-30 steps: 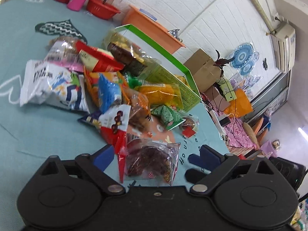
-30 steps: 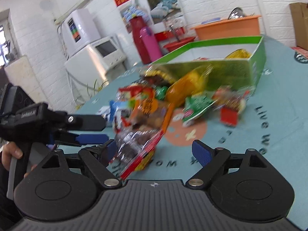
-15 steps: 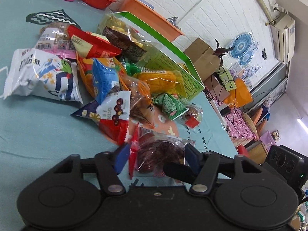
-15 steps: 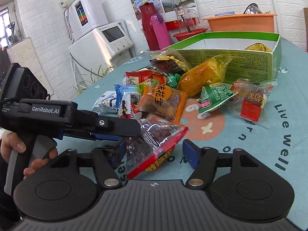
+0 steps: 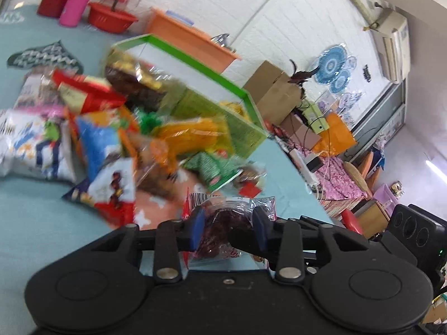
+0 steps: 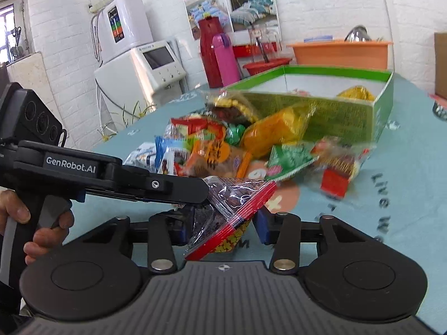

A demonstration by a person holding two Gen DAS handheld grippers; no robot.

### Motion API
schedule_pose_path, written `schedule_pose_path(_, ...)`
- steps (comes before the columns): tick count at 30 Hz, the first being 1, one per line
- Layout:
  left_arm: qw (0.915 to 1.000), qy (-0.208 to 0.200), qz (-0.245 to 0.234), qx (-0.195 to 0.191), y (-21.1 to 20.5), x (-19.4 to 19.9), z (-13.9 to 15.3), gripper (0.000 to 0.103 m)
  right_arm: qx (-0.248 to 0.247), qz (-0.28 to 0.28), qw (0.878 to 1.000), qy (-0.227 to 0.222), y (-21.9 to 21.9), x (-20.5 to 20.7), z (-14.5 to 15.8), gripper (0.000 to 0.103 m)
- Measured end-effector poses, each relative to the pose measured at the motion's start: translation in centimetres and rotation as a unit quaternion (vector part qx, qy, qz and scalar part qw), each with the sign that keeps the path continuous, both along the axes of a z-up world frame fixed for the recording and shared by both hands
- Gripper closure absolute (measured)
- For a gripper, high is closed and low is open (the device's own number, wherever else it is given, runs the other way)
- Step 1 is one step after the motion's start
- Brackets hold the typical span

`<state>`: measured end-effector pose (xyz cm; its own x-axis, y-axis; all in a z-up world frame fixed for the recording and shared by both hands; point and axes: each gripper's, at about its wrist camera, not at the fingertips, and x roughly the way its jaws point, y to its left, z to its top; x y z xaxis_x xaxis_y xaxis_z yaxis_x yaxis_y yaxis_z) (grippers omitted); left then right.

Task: Organize snacks
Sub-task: 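Drop the dried meat bag into the green box with the left tool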

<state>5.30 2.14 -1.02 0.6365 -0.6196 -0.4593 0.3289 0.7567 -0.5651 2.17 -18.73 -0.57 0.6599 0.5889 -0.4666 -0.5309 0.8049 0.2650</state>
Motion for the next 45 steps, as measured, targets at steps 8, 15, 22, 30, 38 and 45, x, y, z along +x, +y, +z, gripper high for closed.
schedule_pose_path(8, 0.9972, -0.073, -0.014, 0.009, -1.6, 2.8, 5.1, 0.059, 0.025, -0.017, 0.998, -0.058, -1.8, 2.5, 4.1, 0.03)
schedule_pose_path(15, 0.9935, -0.112, -0.009, 0.02, -2.3, 8.3, 8.5, 0.059, 0.041, -0.031, 0.993, -0.102, -2.2, 7.6, 7.2, 0.03)
schedule_pose_path(22, 0.9948, -0.1, -0.009, 0.02, -2.1, 14.5, 8.1, 0.059, 0.052, -0.044, 0.993, -0.099, -2.5, 13.4, 6.9, 0.03)
schedule_pose_path(30, 0.9975, -0.067, -0.001, 0.02, -1.7, 19.6, 5.6, 0.058, 0.056, -0.046, 0.995, -0.068, -2.7, 18.1, 4.5, 0.03)
schedule_pose_path(38, 0.9961, -0.038, 0.05, 0.062, -1.2, 20.8, 3.3, 0.0, -0.03, -0.12, 0.99, -0.063, -1.9, 20.6, 1.7, 0.0)
schedule_pose_path(45, 0.9954, -0.067, 0.05, 0.048, -0.2, 16.6, 6.4, 0.0, -0.024, -0.114, 0.989, -0.091, -3.0, 17.1, 3.8, 0.0)
